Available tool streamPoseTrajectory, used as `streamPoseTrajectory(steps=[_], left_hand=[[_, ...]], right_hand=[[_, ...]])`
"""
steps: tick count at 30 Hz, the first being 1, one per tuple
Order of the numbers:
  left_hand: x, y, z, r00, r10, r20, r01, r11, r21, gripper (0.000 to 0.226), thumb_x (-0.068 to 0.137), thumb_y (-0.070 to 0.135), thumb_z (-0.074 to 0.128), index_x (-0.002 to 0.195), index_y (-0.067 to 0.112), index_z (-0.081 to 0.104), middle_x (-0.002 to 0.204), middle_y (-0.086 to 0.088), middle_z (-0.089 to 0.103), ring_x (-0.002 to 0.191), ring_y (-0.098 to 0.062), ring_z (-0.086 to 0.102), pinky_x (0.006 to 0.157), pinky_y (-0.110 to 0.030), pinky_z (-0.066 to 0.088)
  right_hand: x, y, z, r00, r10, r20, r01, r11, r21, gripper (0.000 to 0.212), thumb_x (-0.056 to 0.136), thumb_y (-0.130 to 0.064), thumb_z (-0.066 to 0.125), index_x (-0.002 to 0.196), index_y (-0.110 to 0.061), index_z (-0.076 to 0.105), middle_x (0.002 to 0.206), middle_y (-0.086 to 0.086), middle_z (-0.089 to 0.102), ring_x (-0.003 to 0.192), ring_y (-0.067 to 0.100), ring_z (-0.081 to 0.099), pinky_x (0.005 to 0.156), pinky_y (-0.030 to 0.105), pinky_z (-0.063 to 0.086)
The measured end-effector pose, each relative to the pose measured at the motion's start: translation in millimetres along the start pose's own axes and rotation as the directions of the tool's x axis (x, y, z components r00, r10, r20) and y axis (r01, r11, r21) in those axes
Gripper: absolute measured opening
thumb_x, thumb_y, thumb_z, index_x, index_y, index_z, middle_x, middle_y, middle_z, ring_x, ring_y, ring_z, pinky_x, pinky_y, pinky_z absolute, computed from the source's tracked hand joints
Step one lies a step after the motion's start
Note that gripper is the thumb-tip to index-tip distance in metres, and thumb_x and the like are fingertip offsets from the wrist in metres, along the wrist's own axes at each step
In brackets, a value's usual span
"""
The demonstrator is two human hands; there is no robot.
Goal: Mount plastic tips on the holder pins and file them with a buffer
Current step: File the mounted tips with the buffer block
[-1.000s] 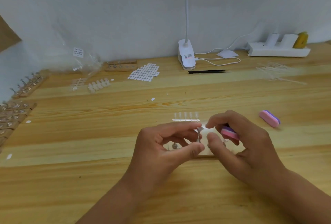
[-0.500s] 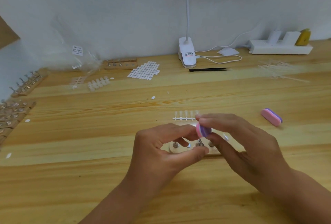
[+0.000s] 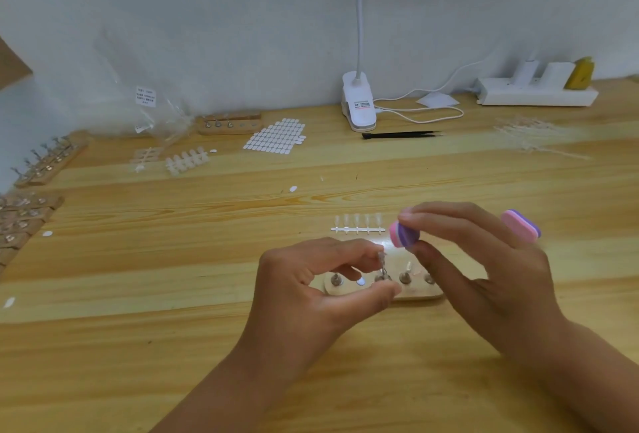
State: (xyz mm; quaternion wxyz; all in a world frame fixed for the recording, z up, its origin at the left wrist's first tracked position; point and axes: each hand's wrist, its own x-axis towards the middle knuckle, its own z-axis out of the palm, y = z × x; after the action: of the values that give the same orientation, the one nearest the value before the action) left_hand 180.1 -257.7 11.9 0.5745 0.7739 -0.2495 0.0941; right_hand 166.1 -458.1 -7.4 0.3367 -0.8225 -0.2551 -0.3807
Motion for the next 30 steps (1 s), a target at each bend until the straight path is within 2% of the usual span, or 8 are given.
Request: streamPoseTrajectory(steps=[5, 10, 13, 17, 19, 23, 26, 30], left_hand=[[-0.7, -1.0, -0.1, 1.0, 0.026, 0.007, -0.026, 1.0, 0.003, 0.029, 0.065, 0.019, 0.088, 0.091, 0.025, 0.078, 0.082, 0.011, 0.075, 0.073, -0.011, 0.07, 0.069, -0.023, 0.055], [-0.1, -3.5, -1.3, 1.0, 0.0, 0.005, 0.0, 1.0, -0.006, 0.025, 0.065, 0.023, 0.088, 0.088, 0.025, 0.078, 0.083, 0.014, 0.075, 0.073, -0.009, 0.07, 0.069, -0.02, 0.054], [-0.4, -2.9, -1.5, 0.998, 0.046, 0.04, -0.045, 0.999, -0.018, 0.03, 0.068, 0.021, 0.086, 0.096, 0.027, 0.076, 0.086, 0.012, 0.075, 0.076, -0.011, 0.071, 0.072, -0.023, 0.055], [0.7, -7.0, -2.0, 0.998, -0.054, 0.03, 0.059, 0.976, -0.208, 0.025, 0.066, 0.024, 0.085, 0.091, 0.024, 0.078, 0.085, 0.004, 0.076, 0.076, -0.014, 0.07, 0.073, -0.023, 0.055], [2.0, -7.1, -0.5, 0.991, -0.096, 0.094, 0.121, 0.944, -0.308, 0.026, 0.068, 0.024, 0.084, 0.093, 0.021, 0.078, 0.085, -0.001, 0.075, 0.078, -0.017, 0.07, 0.074, -0.024, 0.054], [4.4, -7.7, -1.7, 0.963, -0.139, 0.231, 0.247, 0.8, -0.547, 0.027, 0.073, 0.008, 0.079, 0.099, 0.008, 0.076, 0.078, -0.005, 0.072, 0.073, -0.012, 0.067, 0.068, -0.02, 0.053], [6.0, -6.4, -2.4, 0.956, -0.173, 0.236, 0.282, 0.763, -0.582, 0.028, 0.072, 0.005, 0.082, 0.099, 0.005, 0.075, 0.076, -0.005, 0.072, 0.072, -0.01, 0.068, 0.067, -0.015, 0.051], [6.3, -6.0, 0.0, 0.949, -0.198, 0.246, 0.308, 0.754, -0.58, 0.026, 0.076, 0.007, 0.074, 0.102, 0.009, 0.075, 0.078, -0.004, 0.074, 0.075, -0.01, 0.07, 0.069, -0.016, 0.052]], right_hand=[[-6.3, -0.3, 4.5, 0.995, -0.073, 0.063, 0.071, 0.997, 0.043, 0.023, 0.095, -0.004, 0.062, 0.117, -0.003, 0.067, 0.115, 0.01, 0.068, 0.11, 0.015, 0.067, 0.096, 0.022, 0.051], [-2.9, 0.8, 3.0, 1.0, -0.019, -0.025, 0.019, 1.0, 0.005, 0.026, 0.09, -0.001, 0.068, 0.115, -0.009, 0.066, 0.112, 0.0, 0.068, 0.113, 0.001, 0.061, 0.098, 0.01, 0.043], [-9.6, -1.6, 6.8, 0.995, -0.092, 0.037, 0.09, 0.995, 0.049, 0.023, 0.093, -0.001, 0.063, 0.115, -0.004, 0.069, 0.115, 0.006, 0.067, 0.113, 0.013, 0.065, 0.099, 0.022, 0.048], [-4.5, 4.9, 1.5, 1.0, 0.01, -0.007, -0.01, 1.0, 0.002, 0.023, 0.092, -0.007, 0.064, 0.115, -0.009, 0.065, 0.11, 0.001, 0.068, 0.111, 0.002, 0.062, 0.096, 0.013, 0.045], [-4.5, -3.5, 4.6, 0.997, -0.029, -0.066, 0.029, 1.0, 0.0, 0.025, 0.09, -0.006, 0.066, 0.115, -0.012, 0.064, 0.11, -0.004, 0.066, 0.115, -0.003, 0.059, 0.1, 0.009, 0.041], [-6.5, -1.1, 4.8, 0.997, -0.062, -0.05, 0.059, 0.996, -0.061, 0.024, 0.091, -0.003, 0.063, 0.114, -0.011, 0.065, 0.109, 0.003, 0.066, 0.117, -0.002, 0.058, 0.104, 0.01, 0.037], [-2.7, -1.2, 1.9, 0.996, -0.018, -0.092, 0.013, 0.998, -0.055, 0.025, 0.091, -0.005, 0.062, 0.115, -0.011, 0.059, 0.109, -0.008, 0.062, 0.119, -0.012, 0.052, 0.101, 0.007, 0.037], [-9.1, -7.2, 6.4, 0.989, -0.127, -0.069, 0.123, 0.991, -0.058, 0.024, 0.092, -0.001, 0.064, 0.115, -0.007, 0.065, 0.114, 0.005, 0.067, 0.119, 0.008, 0.061, 0.105, 0.018, 0.042]])
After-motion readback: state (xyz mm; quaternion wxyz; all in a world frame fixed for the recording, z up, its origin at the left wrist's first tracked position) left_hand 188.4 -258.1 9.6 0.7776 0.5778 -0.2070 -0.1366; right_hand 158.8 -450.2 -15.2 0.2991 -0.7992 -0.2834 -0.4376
